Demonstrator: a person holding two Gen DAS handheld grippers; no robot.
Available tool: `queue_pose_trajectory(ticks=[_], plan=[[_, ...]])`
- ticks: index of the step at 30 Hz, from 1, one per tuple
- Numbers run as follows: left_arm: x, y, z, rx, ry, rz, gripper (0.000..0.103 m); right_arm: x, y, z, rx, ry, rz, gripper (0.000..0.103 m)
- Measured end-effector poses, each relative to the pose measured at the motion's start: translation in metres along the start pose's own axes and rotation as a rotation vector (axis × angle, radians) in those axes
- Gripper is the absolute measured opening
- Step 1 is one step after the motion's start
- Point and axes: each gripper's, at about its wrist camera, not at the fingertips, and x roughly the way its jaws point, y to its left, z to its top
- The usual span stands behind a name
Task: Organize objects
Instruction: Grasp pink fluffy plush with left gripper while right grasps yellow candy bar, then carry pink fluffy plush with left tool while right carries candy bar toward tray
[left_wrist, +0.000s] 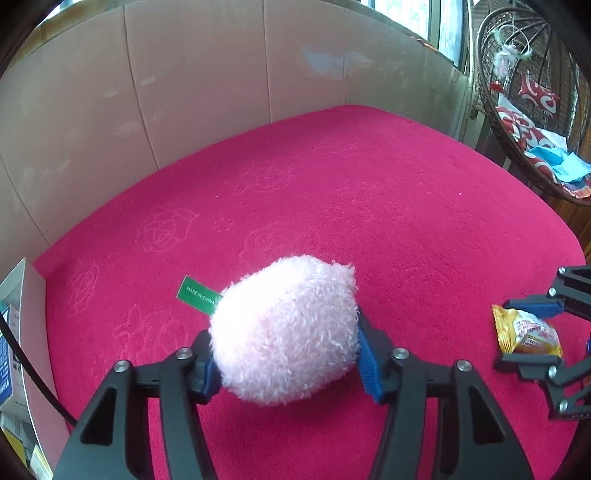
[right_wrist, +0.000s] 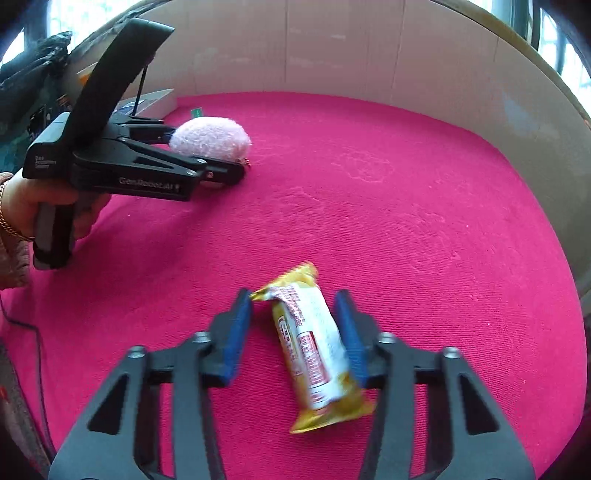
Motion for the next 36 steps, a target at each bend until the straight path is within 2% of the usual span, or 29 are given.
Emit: queue_pose_trajectory(ticks=[3, 9, 20, 29, 36], plan=[[-0.006, -0.003, -0.004, -0.013, -0.006, -0.005, 0.056, -0.003, -0.001, -0.001, 0.014, -0.004, 0.019, 0.026], [-0.021, -0.007, -0.014, -0.094, -0.045, -0.067, 0.055, -0.015, -0.009, -0.008, 0.076, -0.052, 0.072, 0.025], [-0.095, -0.014, -0.027, -0.166, -0.198, -0.122, 0.055, -0.054, -0.009, -0.008, 0.187, -0.177, 0.027, 0.025], [-0.136, -0.021, -0.041, -0.163, -0.270, -0.054, 0.055, -0.077, 0.006, 0.007, 0.219, -0.279, 0.029, 0.025], [-0.154, -0.012, -0.050, -0.180, -0.306, -0.025, 0.055, -0.084, 0.025, 0.016, 0.196, -0.287, 0.035, 0.025]])
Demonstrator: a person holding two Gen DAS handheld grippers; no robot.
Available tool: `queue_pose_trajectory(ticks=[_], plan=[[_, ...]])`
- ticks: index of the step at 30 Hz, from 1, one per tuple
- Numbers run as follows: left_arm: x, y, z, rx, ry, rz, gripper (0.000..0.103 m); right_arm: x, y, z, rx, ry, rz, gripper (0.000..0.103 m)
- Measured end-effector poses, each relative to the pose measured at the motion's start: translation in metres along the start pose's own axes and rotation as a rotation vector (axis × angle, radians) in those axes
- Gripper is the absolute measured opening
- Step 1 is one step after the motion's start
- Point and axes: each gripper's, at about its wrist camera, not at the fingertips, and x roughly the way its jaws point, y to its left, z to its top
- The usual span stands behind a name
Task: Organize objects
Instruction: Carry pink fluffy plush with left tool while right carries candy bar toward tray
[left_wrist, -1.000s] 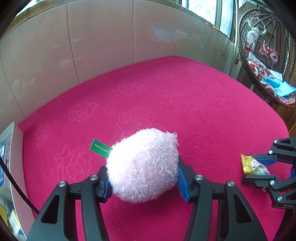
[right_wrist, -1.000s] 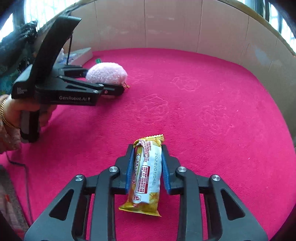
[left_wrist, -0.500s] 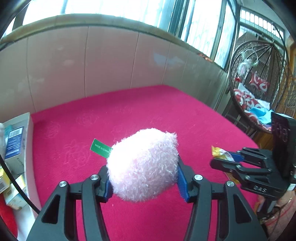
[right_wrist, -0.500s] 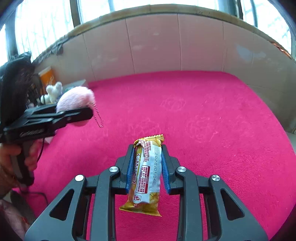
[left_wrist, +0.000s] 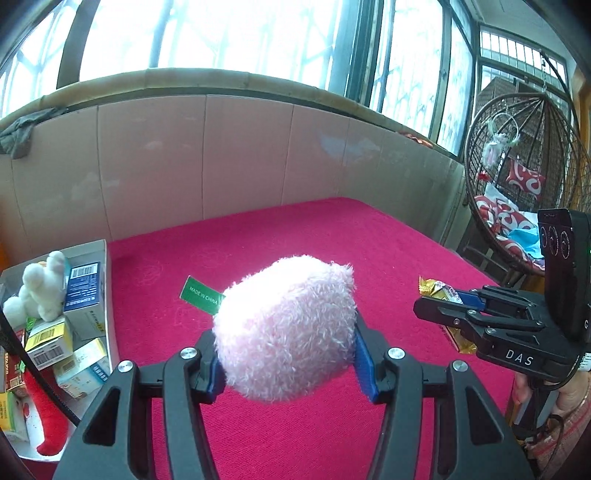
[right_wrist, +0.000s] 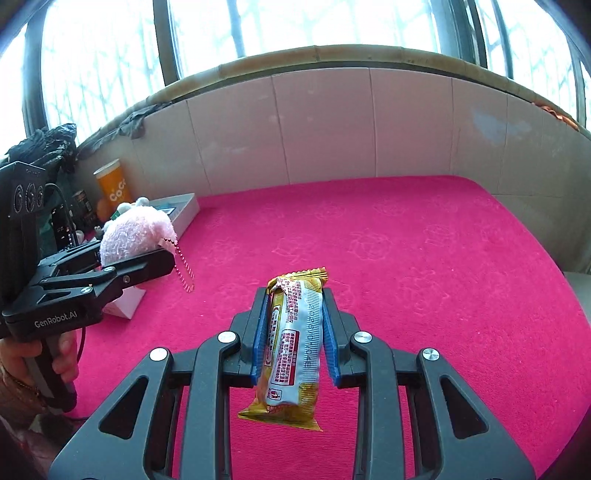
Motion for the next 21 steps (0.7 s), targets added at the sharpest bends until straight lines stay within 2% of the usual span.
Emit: queue_pose_trajectory(ticks=[12, 21], plan=[[-0.027, 0.024, 0.001, -0.051, -0.060, 0.040, 0.055, 0.002, 0.017, 0.008, 0.001, 0.009, 0.011, 0.025], [-0.046, 0.049, -0.002, -0.104, -0.099, 0.103, 0.056, 0.010, 0.045, 0.020, -0.030, 0.007, 0.035, 0.025]])
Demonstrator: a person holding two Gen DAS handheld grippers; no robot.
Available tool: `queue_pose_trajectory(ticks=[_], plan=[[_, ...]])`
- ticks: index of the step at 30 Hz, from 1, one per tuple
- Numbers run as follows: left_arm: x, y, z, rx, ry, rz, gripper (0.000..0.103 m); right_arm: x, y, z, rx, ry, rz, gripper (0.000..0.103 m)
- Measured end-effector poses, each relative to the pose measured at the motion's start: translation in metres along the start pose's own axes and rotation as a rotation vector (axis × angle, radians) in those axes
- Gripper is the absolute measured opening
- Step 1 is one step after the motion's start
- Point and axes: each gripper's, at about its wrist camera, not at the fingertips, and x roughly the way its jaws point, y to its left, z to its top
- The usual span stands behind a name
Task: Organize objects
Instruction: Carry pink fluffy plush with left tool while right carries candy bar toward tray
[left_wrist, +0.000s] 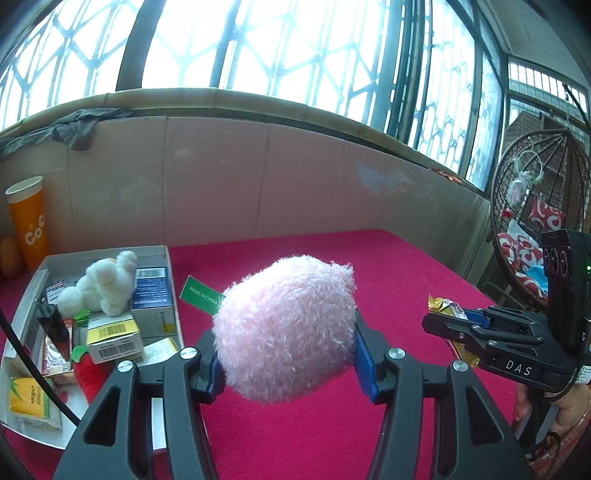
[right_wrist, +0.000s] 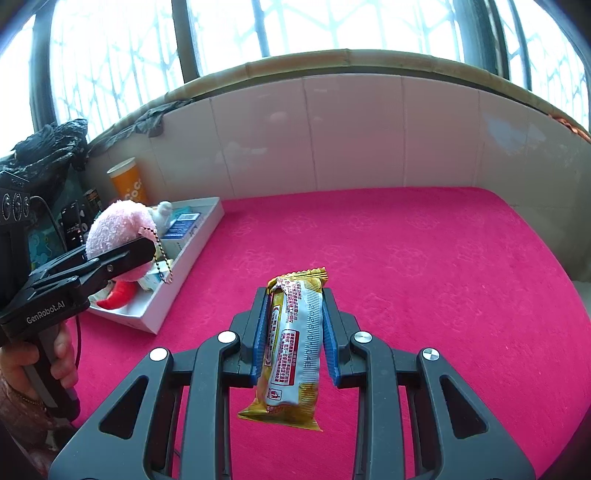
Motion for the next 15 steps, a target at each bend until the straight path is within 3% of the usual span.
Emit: queue_pose_trajectory(ticks=[15], plan=[[-0.029, 0.062, 0.000, -0.109, -0.060, 0.100, 0.056, 0.022, 0.058, 0.025, -0.075, 0.003, 0.072, 0.026]])
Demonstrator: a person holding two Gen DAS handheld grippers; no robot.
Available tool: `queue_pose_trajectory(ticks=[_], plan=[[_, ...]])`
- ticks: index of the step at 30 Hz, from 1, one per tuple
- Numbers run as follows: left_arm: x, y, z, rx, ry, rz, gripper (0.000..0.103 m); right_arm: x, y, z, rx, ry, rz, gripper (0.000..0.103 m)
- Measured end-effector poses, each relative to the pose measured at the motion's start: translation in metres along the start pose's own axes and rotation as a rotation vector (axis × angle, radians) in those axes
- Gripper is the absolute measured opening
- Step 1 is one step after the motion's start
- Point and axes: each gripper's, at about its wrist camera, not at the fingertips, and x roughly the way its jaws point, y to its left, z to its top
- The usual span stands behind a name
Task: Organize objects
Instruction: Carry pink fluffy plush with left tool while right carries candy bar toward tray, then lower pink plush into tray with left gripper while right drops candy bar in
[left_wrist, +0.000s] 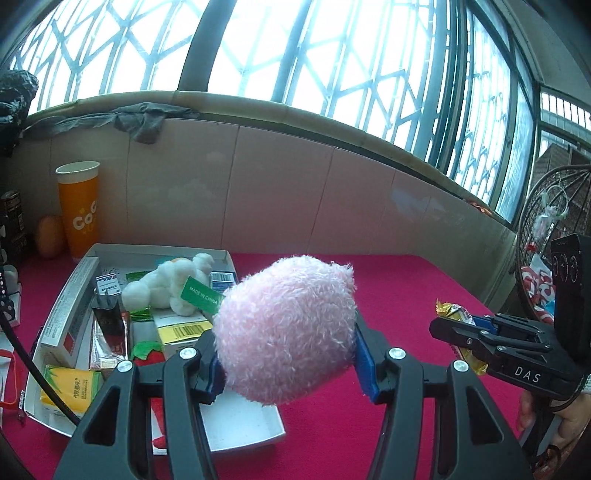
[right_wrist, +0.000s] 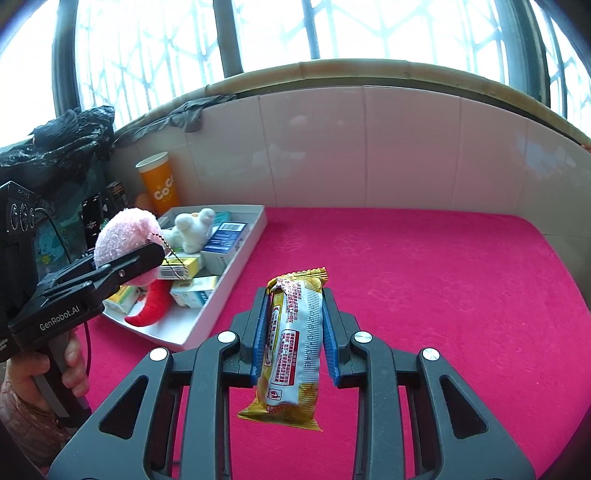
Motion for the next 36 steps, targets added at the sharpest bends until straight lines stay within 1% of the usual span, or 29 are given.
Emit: queue_pose_trajectory(ticks=[13, 21, 23, 30, 33, 36], plan=[[-0.020, 0.059, 0.001, -0.110, -0.040, 0.087, 0.057, 0.026, 0.059, 0.021, -0.075, 0.020, 0.055, 0.026], [-0.032, 0.097, 0.004, -0.165, -0.061, 0.147, 0.057, 0.048, 0.102, 0.037, -0.123, 0.030, 0.112, 0.026], [-0.034, 0.105, 0.003, -0.177, -0.065, 0.165, 0.057, 0.058, 0.114, 0.040, -0.140, 0.044, 0.119, 0.026], [-0.038, 0.136, -0.006, -0.203, -0.062, 0.268, 0.058, 0.095, 0.145, 0.052, -0.164, 0.081, 0.158, 0.026], [-0.038, 0.141, -0.008, -0.193, -0.058, 0.310, 0.058, 0.110, 0.155, 0.057, -0.158, 0.085, 0.167, 0.026], [-0.035, 0.146, -0.012, -0.192, -0.048, 0.329, 0.059, 0.126, 0.162, 0.062, -0.135, 0.099, 0.180, 0.026]])
